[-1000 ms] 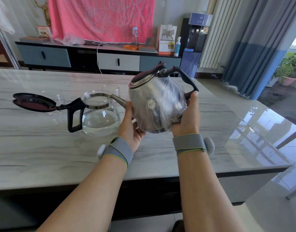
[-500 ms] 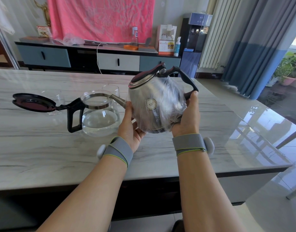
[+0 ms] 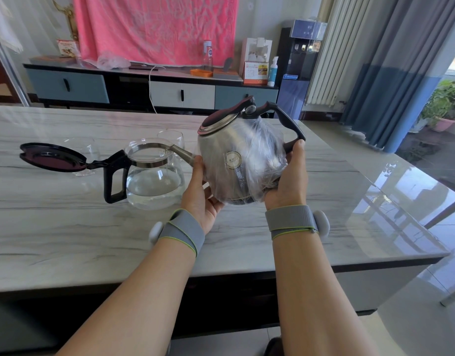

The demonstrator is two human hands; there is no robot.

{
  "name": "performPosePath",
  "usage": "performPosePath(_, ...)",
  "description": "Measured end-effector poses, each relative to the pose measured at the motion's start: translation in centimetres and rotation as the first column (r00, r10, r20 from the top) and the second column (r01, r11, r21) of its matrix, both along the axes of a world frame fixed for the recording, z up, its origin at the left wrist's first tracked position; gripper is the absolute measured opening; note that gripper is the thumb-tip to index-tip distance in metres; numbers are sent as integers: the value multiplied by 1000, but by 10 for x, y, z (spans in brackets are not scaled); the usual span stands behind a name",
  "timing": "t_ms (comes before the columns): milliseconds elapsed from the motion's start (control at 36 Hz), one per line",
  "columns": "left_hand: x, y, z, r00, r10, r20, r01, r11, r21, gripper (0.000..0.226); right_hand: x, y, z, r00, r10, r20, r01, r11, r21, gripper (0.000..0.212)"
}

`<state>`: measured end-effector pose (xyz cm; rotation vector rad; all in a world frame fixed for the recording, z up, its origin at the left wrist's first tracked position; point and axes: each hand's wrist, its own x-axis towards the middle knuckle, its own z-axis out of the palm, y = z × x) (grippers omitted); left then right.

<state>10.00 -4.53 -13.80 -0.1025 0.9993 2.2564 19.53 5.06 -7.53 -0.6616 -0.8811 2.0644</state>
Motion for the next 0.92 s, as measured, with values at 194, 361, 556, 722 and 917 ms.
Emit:
performPosePath(194, 2, -1, 2, 1000, -5, -8, 5, 1000, -4, 78, 1, -2, 2, 1000, 2, 7, -2, 1000, 3, 42)
performPosePath(361, 1, -1, 0, 1000, -10, -14, 10, 1000, -11, 70, 2, -1, 3, 1000, 1, 8, -1, 1000, 7, 41)
performPosePath(556, -2, 0, -2, 999, -1, -33, 0, 1000, -12, 55, 0, -2, 2, 1000, 2, -11, -2, 1000, 11, 41)
performPosePath(722, -3, 0, -2, 999, 1, -42, -2, 1000, -8, 53, -2, -1, 0, 1000, -5, -12, 5, 1000, 22, 40)
performPosePath(917, -3, 0, -3, 999, -2, -44, 1, 1000, -13, 55, -1, -2, 0, 1000, -4, -7, 4, 1000, 21, 41)
